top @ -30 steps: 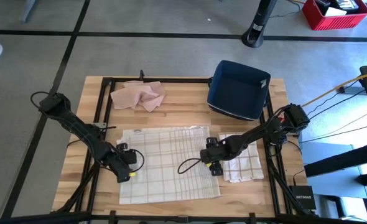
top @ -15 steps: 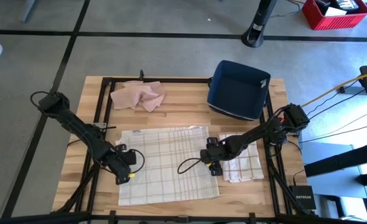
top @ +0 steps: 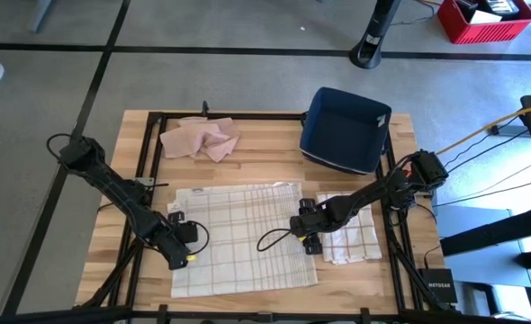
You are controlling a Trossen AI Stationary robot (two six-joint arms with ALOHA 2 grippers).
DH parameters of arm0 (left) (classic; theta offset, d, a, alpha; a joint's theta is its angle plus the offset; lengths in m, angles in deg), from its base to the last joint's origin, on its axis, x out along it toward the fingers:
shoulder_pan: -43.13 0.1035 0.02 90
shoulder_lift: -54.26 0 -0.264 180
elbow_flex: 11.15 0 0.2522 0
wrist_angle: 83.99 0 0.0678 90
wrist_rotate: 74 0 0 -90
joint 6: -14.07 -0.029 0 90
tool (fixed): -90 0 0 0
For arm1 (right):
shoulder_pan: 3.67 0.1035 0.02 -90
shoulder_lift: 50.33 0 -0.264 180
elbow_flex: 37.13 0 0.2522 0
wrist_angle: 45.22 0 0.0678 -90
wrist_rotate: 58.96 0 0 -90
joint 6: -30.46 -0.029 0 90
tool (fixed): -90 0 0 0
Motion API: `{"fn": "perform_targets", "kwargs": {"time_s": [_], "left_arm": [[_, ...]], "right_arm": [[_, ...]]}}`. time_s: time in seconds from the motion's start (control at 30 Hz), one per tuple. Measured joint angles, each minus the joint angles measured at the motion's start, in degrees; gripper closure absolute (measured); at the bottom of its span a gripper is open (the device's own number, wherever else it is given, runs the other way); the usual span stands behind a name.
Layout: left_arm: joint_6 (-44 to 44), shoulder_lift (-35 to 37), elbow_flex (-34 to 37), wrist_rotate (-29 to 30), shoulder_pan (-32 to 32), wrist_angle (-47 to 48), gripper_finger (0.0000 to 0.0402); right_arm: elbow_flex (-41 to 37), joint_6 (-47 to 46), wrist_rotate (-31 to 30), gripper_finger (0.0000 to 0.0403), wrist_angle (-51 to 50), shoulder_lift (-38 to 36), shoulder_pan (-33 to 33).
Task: Fold towel
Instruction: Fold the white with grey-stripe towel
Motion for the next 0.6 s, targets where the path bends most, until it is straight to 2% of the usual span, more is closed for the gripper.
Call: {"fn": "perform_targets", "kwargs": {"time_s": [0.43,0.6], "left_arm": [[0.0,0.0,-1.1,-1.5,-0.1,1.3,0.0192],[0.2,0.2,-1.9,-2.0,-0.1,1.5,0.0192]], "right_arm": [[4.0,2.7,0.1,0.0102,-1.2,-2.2,0.0],[3.9,5.7,0.3,0.0102,-1.5,0.6,0.0]]}}
